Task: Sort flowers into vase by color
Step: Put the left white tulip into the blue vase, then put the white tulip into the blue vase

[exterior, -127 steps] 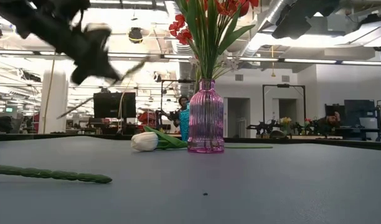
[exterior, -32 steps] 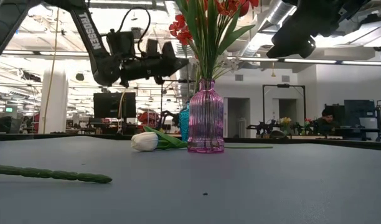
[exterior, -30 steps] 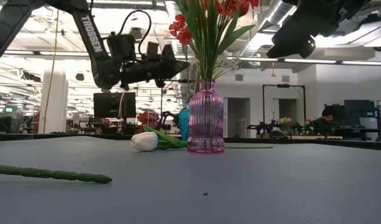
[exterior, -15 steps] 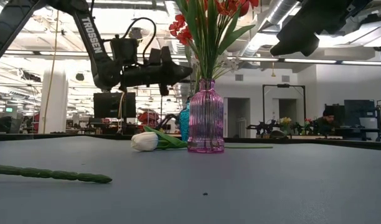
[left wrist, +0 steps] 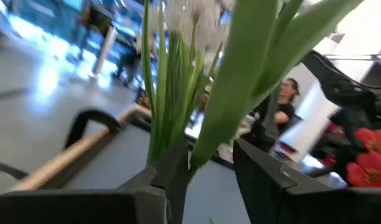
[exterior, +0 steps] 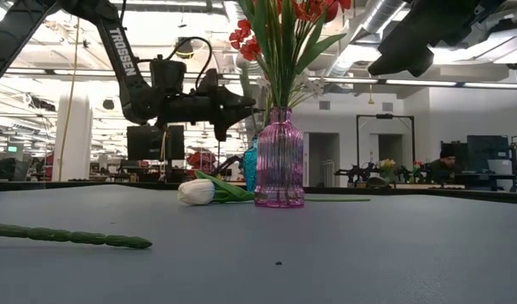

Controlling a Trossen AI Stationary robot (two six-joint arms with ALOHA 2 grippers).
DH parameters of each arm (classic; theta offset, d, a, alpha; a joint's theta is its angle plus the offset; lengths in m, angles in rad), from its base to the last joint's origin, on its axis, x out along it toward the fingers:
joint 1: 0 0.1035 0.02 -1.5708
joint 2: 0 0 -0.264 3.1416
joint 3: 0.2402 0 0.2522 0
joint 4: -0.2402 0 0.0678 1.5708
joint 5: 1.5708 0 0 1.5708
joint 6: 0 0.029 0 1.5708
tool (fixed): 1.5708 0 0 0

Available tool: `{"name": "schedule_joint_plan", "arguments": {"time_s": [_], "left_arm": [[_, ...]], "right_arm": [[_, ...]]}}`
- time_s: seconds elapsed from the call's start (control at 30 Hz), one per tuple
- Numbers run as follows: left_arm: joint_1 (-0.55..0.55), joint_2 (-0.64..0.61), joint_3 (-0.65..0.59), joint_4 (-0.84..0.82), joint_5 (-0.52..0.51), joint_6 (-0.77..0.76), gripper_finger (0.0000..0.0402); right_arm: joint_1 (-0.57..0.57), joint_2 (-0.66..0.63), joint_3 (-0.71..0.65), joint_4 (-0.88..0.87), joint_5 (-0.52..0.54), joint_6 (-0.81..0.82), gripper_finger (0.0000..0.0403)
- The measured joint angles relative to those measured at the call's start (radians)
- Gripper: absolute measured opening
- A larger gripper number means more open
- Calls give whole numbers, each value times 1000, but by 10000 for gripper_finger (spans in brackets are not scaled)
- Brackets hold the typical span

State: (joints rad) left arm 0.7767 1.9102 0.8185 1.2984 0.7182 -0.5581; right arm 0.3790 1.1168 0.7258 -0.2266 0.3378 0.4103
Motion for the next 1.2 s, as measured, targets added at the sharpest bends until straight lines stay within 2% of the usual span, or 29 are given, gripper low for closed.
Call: {"name": "schedule_joint_plan", "arguments": {"time_s": [0.17, 0.33, 0.43, 0.57, 0.73, 0.87, 1.03, 1.2], "left_arm": [[21, 0, 0, -83, 90, -23, 130], [32, -35, 0, -189, 111, 26, 133], [35, -99, 0, -316, 111, 109, 133], [38, -218, 0, -585, 98, 270, 133], [29, -386, 0, -1001, -31, 504, 133], [5, -517, 0, -1274, -132, 634, 133], [-61, -639, -5, -1503, -185, 688, 133], [-205, -697, -5, -1629, -349, 673, 131]], "right_arm": [[-10, 0, 0, -6, -26, 0, 234], [-46, 0, 0, -8, -73, 0, 234], [-74, 0, 0, -8, -106, 0, 234], [-114, 0, 0, -40, -128, -13, 234], [-176, 0, 0, -93, -128, -64, 234], [-230, 0, 0, -138, -128, -135, 234], [-326, 0, -3, -216, -127, -241, 234], [-416, 2, -79, -91, -128, -357, 234]]}}
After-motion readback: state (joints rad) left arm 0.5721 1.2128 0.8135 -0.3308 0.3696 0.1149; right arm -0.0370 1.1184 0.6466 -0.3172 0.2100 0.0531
